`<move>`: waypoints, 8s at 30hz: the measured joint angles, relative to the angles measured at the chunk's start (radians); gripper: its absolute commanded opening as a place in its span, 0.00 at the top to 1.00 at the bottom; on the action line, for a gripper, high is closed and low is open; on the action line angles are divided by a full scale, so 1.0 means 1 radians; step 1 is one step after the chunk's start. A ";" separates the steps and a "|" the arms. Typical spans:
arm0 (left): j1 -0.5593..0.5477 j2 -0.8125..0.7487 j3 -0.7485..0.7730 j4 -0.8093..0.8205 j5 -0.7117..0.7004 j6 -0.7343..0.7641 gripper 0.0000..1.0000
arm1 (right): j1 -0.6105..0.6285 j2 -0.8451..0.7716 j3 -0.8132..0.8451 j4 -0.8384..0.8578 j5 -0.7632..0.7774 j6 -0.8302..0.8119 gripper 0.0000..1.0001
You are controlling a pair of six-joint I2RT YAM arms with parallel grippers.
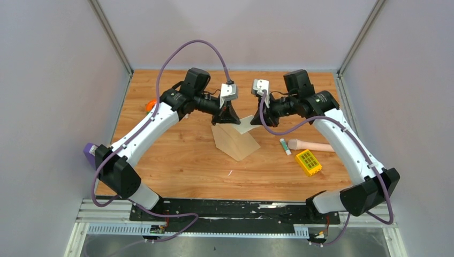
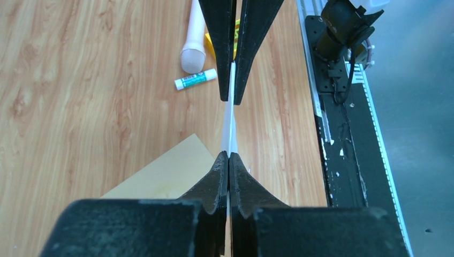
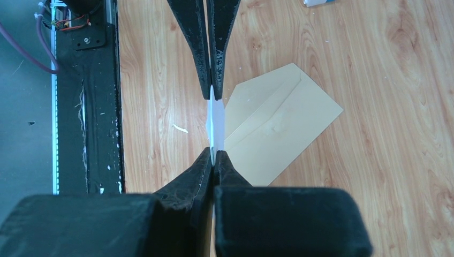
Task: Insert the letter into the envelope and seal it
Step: Fold the letter, then place the letter in the envelope.
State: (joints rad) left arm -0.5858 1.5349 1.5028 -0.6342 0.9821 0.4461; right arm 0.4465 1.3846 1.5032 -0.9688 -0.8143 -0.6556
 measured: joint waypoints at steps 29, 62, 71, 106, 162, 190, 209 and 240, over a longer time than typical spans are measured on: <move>0.003 0.000 0.000 0.033 0.030 -0.043 0.78 | 0.034 0.050 -0.001 0.013 -0.005 0.022 1.00; 0.006 0.015 -0.019 0.230 0.097 -0.247 0.49 | 0.050 0.065 -0.017 0.058 -0.015 0.026 1.00; 0.006 0.016 -0.019 0.233 0.102 -0.250 0.76 | 0.050 0.065 -0.017 0.062 -0.002 0.026 1.00; 0.032 0.018 -0.019 0.201 0.115 -0.212 0.00 | 0.021 0.054 -0.016 0.078 0.013 0.048 1.00; 0.192 -0.007 -0.509 1.722 0.041 -1.375 1.00 | -0.234 -0.126 -0.412 1.089 -0.365 0.884 0.00; 0.166 0.016 -0.548 1.903 -0.048 -1.474 1.00 | -0.155 0.029 -0.360 1.408 -0.408 1.207 0.98; 0.249 -0.032 -0.484 1.473 0.052 -1.069 0.00 | -0.384 -0.099 -0.252 1.003 -0.344 0.888 1.00; -0.094 0.137 -0.257 0.030 -0.567 0.839 0.00 | -0.527 -0.338 -0.458 0.685 -0.280 0.507 1.00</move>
State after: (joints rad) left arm -0.6800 1.6718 1.2457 -0.6044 0.4149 1.2850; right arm -0.0807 1.0466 1.0451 -0.2836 -1.0939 -0.1486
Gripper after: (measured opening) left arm 0.999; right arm 0.016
